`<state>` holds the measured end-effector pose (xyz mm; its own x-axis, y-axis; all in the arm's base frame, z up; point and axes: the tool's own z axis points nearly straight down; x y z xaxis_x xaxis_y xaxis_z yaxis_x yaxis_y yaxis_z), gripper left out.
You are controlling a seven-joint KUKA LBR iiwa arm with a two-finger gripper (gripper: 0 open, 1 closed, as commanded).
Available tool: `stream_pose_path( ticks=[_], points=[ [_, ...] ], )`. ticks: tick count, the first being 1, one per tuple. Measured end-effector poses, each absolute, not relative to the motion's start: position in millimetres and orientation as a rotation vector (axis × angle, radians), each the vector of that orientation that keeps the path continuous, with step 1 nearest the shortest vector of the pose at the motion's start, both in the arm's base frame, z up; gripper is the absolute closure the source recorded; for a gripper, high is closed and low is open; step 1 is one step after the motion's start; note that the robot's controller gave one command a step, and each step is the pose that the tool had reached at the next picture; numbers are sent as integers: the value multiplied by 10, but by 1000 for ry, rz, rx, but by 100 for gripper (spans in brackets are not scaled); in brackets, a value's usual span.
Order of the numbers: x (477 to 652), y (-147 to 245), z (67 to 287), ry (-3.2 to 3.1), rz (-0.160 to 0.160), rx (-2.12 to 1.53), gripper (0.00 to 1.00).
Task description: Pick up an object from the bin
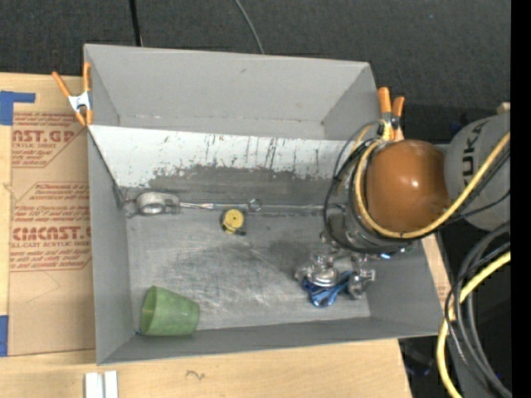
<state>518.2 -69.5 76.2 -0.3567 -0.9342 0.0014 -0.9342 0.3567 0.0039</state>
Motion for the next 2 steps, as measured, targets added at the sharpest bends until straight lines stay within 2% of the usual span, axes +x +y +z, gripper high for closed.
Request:
stream_pose_path(
  ticks=[1,2],
  points=[
    [5192,-681,774,-2588,-3,1783,100],
    [5342,-598,2775,-2511,8,1901,100]
  ],
)
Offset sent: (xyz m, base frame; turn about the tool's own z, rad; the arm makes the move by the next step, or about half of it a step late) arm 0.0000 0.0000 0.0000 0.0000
